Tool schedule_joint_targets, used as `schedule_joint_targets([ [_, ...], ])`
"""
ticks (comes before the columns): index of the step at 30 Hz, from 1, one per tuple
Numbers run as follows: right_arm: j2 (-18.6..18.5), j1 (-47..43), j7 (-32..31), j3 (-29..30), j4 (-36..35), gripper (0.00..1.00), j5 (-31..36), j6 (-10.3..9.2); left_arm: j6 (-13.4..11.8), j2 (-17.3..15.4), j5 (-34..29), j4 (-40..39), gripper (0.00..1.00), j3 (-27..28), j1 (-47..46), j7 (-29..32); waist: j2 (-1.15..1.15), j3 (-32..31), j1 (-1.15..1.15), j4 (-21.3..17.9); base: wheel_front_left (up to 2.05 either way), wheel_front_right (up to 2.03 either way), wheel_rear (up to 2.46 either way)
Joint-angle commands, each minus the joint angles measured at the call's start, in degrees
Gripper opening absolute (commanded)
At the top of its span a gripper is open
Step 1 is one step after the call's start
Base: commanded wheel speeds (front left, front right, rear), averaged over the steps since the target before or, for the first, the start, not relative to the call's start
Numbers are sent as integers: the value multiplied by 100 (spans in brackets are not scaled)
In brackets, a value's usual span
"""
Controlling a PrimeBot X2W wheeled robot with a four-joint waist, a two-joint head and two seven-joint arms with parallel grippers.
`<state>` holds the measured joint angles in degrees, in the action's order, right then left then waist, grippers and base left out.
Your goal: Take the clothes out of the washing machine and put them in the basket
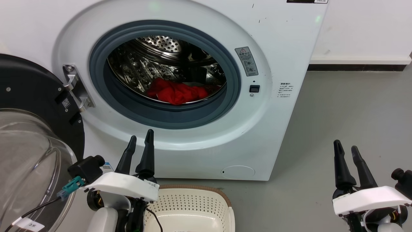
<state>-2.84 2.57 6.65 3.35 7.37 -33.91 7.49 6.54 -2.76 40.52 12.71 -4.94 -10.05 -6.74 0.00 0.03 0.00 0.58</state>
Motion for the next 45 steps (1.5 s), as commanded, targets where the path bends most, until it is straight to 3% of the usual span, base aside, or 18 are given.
schedule_joint_targets([
  [1, -10, 19, 50, -11, -53, 100, 162, 0, -13, -15, -149, -40, 100, -26, -160, -43, 0, -1, 0, 1, 0, 0, 0],
  [20, -9, -38, 312, -1, 69, 100, 1729, 0, -124, -16, -1419, 214, 100, -241, -297, -330, 0, -8, 0, 42, 0, 0, 0],
  [45, -8, -92, 369, 24, 113, 100, 3022, -1, -197, -16, -2666, 494, 100, -398, -445, -639, 0, -3, 0, 94, 0, 0, 0],
])
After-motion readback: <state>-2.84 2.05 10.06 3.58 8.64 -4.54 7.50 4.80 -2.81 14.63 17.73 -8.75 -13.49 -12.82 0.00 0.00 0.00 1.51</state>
